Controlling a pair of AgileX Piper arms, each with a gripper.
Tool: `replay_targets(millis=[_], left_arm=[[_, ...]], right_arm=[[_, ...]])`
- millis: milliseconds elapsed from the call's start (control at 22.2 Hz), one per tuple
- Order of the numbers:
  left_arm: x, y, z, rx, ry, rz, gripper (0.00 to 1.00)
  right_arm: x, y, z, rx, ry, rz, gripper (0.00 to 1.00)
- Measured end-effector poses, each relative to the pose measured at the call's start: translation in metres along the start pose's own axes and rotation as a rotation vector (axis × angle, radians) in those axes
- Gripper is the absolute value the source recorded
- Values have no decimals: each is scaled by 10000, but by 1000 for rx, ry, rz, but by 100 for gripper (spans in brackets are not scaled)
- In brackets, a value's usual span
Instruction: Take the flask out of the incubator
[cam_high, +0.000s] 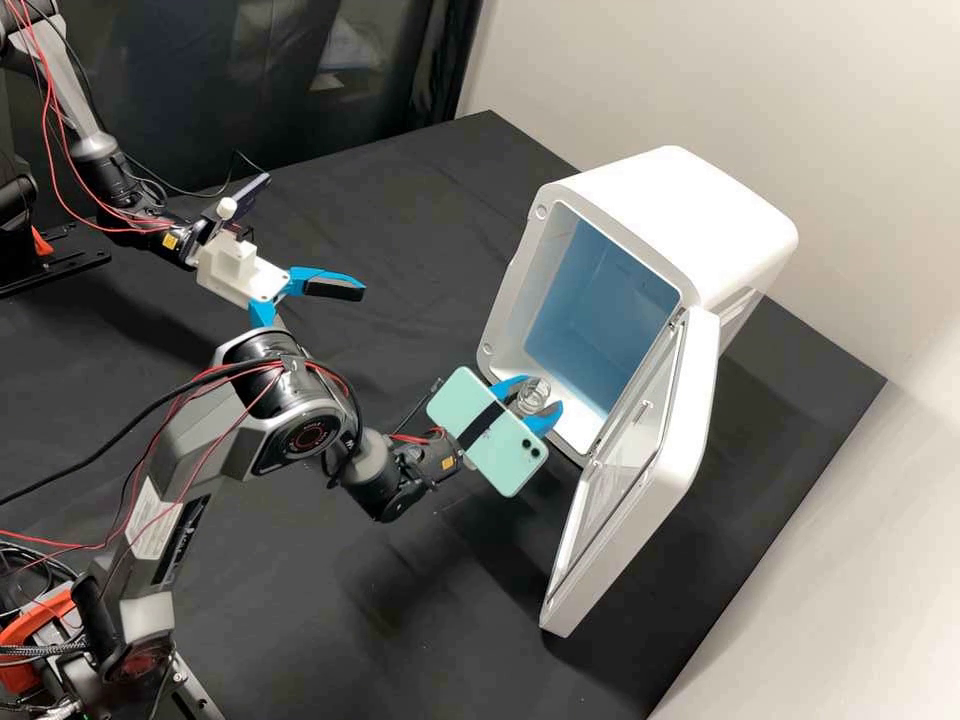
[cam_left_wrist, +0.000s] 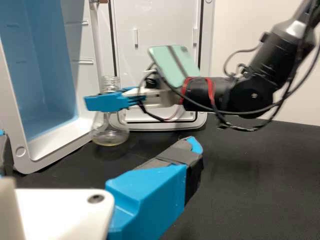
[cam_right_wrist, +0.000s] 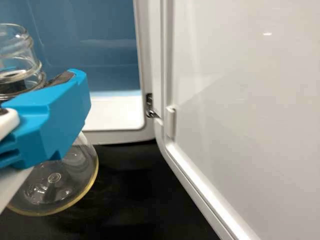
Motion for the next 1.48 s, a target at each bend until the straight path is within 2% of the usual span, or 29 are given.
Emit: replay_targets(millis=[135, 225, 539, 674, 764, 944, 989, 1304, 1483], left_arm=[[-8, 17, 5, 0, -2, 7, 100], [-10, 15, 5, 0, -2, 6, 100], [-10, 15, 5, 0, -2, 6, 100], [-34, 10, 6, 0, -1, 3, 100], [-53, 31, 7, 0, -2, 12, 100], [-68, 56, 15, 1, -4, 21, 100], [-69, 61, 17, 1, -5, 23, 100], [-69, 61, 17, 1, -5, 23, 100], [-73, 64, 18, 1, -5, 24, 100]], right_arm=[[-180, 4, 41, 1, 23, 5, 0], [-287, -29, 64, -2, 31, -13, 0], [-559, -256, 172, -16, 17, -150, 0], [-583, -304, 198, -40, 40, -138, 0], [-579, -337, 224, -52, 52, -132, 0], [-574, -366, 249, -46, 62, -125, 0], [-569, -366, 250, -46, 64, -123, 100], [-537, -353, 247, -49, 71, -116, 100], [-538, -363, 259, -50, 58, -128, 100]])
